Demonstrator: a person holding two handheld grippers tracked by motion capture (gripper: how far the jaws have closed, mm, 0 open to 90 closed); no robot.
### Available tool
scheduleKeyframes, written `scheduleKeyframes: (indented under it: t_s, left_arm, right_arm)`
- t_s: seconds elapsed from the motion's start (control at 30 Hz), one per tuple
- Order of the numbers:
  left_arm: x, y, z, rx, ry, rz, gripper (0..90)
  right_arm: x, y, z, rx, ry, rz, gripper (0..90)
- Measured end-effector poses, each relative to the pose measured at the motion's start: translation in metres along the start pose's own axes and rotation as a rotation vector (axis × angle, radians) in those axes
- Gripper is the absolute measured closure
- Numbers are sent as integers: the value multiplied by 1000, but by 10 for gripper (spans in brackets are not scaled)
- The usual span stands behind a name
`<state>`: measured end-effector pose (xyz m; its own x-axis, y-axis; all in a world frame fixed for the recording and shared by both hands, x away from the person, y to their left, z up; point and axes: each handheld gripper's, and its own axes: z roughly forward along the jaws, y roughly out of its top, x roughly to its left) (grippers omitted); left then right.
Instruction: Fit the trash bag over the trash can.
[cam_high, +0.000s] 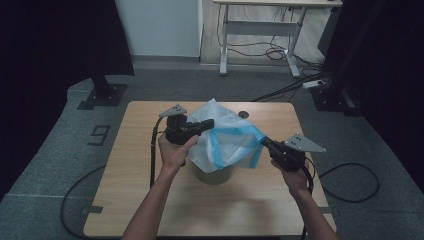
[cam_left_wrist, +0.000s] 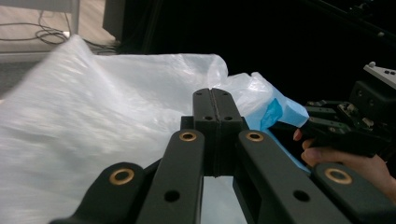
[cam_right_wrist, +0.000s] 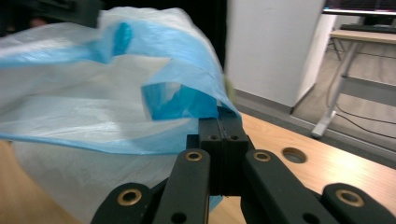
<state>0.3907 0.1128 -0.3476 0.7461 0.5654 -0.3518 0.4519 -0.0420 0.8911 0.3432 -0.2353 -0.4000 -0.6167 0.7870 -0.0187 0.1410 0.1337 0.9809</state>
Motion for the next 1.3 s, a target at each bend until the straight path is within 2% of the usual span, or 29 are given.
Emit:
scheduleKeyframes:
  t_s: [0.13,0.3,0.43,0.5,0.57,0.67,0.83,0.93,1.07,1.3]
  left_arm:
    - [4,2,-6,-8,19,6,898]
    - [6,3,-21,-32,48,13,898]
    - [6,-2,-39,-57,72,24,898]
    - [10,-7,-47,-70,64,7,898]
    - [11,-12,-53,-74,64,4,898]
    - [10,-19,-57,-67,57,12,898]
    - [8,-29,-69,-68,40,17,898]
    - [7,-38,-78,-70,26,16,898]
    - [9,-51,-85,-61,39,17,898]
    - [18,-65,-95,-58,64,-9,898]
  right_arm:
    - [-10,2,-3,-8,-33,6,888]
    - [-15,4,-11,-18,-64,-2,888]
    - [-13,5,-21,-64,-117,-11,888]
    - [-11,4,-27,-89,-139,-19,888]
    - [-10,1,-32,-110,-143,-8,888]
    - [-8,-5,-33,-110,-126,1,887]
    - [3,-18,-32,-69,-67,-4,887]
    - [9,-32,-36,-66,-24,46,887]
    - [19,-50,-39,-41,8,62,888]
    - [18,-70,-36,-14,31,114,888]
